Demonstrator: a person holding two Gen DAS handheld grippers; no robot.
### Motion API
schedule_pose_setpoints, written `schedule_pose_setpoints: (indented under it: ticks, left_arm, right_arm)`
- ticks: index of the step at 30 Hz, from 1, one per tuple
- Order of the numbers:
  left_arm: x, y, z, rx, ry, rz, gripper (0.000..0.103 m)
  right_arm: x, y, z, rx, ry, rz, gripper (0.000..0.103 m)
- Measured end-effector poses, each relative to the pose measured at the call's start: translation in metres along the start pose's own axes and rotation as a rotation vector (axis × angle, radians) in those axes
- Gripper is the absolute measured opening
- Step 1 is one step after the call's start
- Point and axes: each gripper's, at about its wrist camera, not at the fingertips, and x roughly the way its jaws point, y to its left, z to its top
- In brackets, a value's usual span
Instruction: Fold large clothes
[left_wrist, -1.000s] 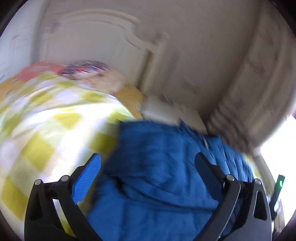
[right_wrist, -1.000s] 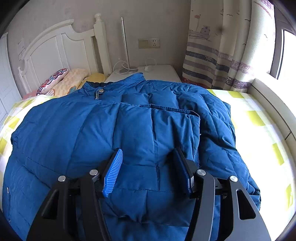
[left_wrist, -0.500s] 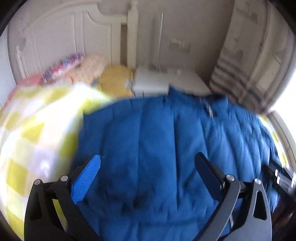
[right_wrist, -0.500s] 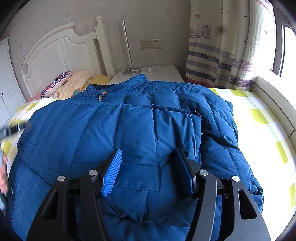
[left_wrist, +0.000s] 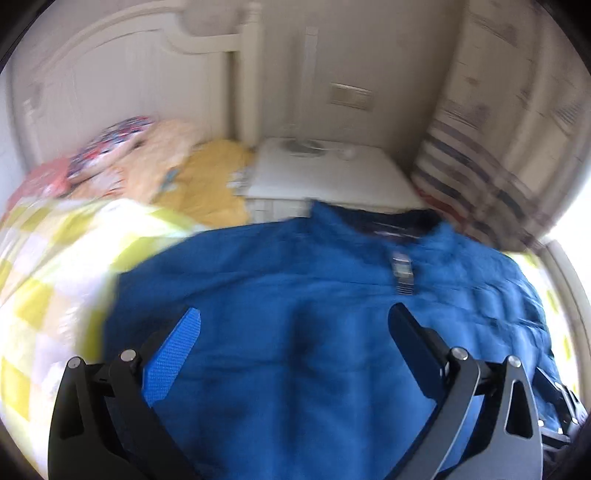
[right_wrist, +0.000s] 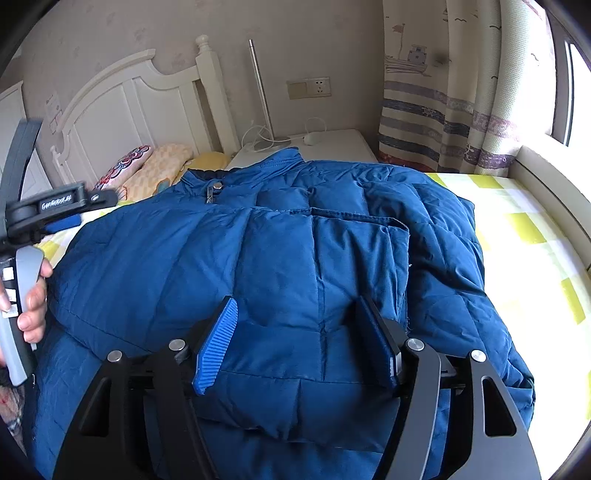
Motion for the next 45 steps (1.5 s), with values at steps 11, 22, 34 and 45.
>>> schedule_pose_setpoints:
  ticks: [11, 22, 34, 45]
  left_arm:
    - [-0.007, -0.034, -0.027, 0.142, -0.033, 0.020, 0.101]
    - [-0.015, 0.049, -0.053, 0.030, 0.036, 0.103, 0.100]
    - [-0.039, 0.025, -0.119, 0.101, 0.024, -0.030, 0.101]
    - [-0.040, 0.023, -0.121, 0.112, 0.018, -0.015, 0.101]
  right_arm:
    - [-0.001, 0.001, -0.001, 0.006, -0.004, 0.007, 0.066]
    - [-0.001, 0.002, -0.001, 0.000, 0.000, 0.012, 0.069]
    - [-0.005, 0.004, -0.002, -0.005, -0.016, 0.007, 0.071]
    - [-0.008, -0.012, -0.003, 0.073, -0.030, -0.076, 0.071]
